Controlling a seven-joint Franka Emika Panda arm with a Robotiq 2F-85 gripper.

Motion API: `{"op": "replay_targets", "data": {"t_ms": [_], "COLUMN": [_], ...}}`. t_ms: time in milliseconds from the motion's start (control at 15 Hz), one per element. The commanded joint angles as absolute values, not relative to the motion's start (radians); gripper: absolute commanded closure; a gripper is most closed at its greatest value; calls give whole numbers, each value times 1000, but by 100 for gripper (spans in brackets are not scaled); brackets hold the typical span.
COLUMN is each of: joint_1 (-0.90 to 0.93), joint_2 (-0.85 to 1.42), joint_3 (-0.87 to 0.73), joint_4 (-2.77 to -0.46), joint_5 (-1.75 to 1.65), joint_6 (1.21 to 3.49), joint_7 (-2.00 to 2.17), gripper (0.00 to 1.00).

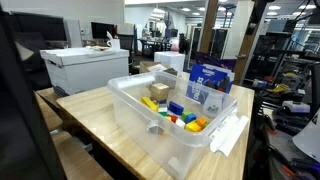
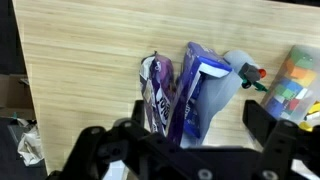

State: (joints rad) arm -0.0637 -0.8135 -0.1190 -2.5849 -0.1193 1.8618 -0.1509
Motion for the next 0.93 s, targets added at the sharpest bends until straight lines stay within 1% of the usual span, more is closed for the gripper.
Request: {"op": "replay_targets", "data": {"t_ms": [0, 867], "joint_1": [-64, -68], "joint_2": [-813, -814], "joint_3": [-119, -113], "joint_4": [-2582, -2587], "joint_5": [-119, -125], "joint_6": [1859, 1868], "joint_7": [-151, -141], "gripper": [0, 0]}}
